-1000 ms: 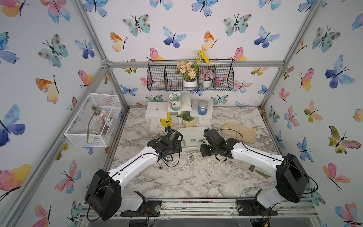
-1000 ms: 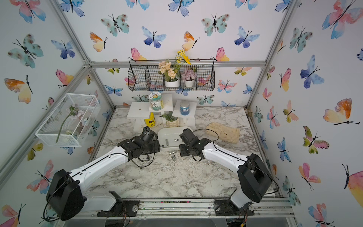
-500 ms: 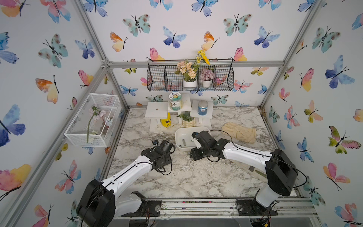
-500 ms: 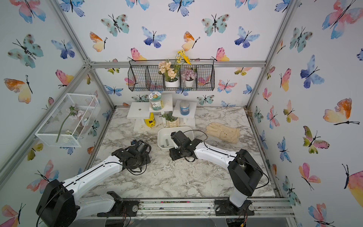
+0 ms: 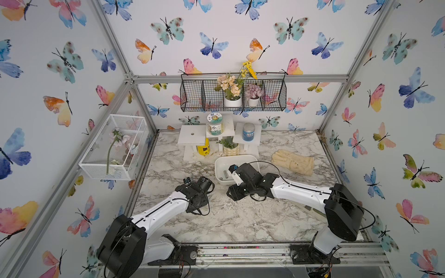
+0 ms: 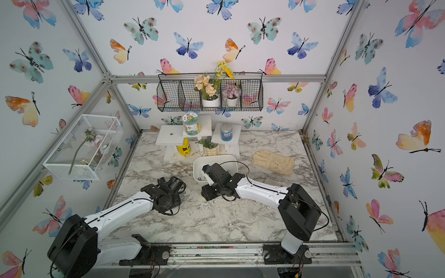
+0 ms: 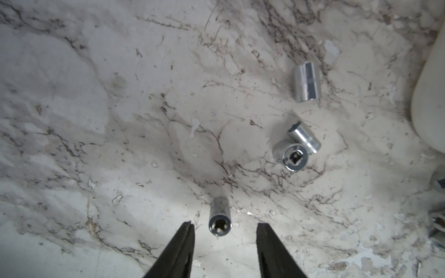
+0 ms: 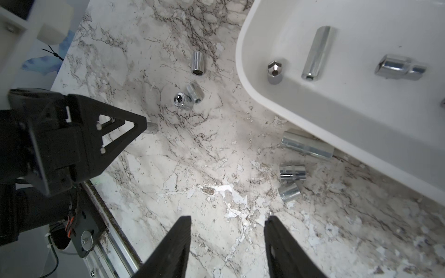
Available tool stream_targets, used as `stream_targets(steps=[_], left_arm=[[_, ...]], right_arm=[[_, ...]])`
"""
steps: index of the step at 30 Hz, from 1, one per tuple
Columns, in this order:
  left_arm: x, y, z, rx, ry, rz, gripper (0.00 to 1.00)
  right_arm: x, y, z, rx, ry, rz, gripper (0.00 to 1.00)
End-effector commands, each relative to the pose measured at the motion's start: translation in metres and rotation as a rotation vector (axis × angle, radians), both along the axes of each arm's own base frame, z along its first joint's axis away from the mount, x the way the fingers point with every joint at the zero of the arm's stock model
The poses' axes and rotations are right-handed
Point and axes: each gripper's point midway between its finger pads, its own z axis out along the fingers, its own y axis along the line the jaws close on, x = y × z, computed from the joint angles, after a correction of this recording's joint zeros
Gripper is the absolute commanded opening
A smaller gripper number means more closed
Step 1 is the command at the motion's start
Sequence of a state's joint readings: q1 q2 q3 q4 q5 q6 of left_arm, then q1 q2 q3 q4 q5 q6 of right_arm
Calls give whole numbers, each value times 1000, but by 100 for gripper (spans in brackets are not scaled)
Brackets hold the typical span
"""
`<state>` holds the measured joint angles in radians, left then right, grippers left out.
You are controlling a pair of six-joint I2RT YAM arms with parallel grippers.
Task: Put the socket on the desktop into the storage box
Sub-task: Pick up the socket head from the center of the board.
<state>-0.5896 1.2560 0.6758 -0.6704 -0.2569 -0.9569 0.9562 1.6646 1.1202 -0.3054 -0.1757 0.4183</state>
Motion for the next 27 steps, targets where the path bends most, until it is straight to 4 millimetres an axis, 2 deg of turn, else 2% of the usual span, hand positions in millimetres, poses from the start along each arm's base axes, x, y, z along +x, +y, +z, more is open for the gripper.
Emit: stream_targets(steps=[1,9,16,21,27], left_arm=[[0,5,-7,15,9,25,44],[-2,6,-19,6,23,20,38],[-5,6,-28,1,38,15,32],[-6,5,-30,-18,34,10,19],[-1,2,-27,-20,33,-1,9]], right_arm=[[-7,-5,3,14,4,8,54],[-9,-17,-2,-4,3,-26,54],[-5,-17,1,-10,-7,-43,54],[-3,-22,4,-24,-18,-69,54],[-4,-30,-2,-35,-16,-95,54]])
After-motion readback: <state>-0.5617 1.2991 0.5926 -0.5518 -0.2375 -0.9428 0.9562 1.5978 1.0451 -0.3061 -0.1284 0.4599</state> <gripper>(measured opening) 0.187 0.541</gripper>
